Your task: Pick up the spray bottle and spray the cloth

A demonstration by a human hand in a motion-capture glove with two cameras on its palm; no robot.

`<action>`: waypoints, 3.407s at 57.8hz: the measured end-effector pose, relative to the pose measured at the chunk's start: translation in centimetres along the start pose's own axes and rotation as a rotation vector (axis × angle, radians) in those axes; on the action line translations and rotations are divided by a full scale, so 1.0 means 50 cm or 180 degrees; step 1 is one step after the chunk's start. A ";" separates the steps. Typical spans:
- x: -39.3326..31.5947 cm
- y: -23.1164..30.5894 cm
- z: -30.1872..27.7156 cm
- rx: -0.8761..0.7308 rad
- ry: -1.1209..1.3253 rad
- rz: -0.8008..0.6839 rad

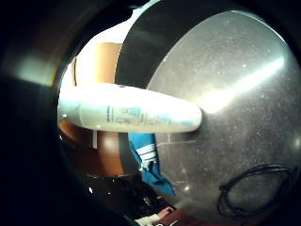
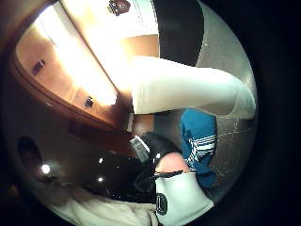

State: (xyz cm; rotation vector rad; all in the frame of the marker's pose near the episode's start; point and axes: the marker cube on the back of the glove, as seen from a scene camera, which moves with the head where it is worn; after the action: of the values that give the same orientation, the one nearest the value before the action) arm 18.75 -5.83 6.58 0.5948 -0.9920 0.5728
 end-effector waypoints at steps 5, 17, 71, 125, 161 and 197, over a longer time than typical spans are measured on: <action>-0.002 -0.010 0.010 -0.0067 -0.0037 0.0020; -0.003 -0.024 0.035 -0.0127 -0.0100 0.0033; -0.040 -0.073 0.091 -0.0126 -0.0015 -0.0009; -0.368 0.015 0.377 -0.2354 0.4043 -0.1589; -0.355 0.084 0.479 -0.2373 0.4357 -0.1706; -0.560 0.148 0.604 -0.1939 0.1291 -0.1516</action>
State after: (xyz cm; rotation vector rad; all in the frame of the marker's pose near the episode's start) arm -16.18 -26.21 -4.17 0.1413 -0.5615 -0.0492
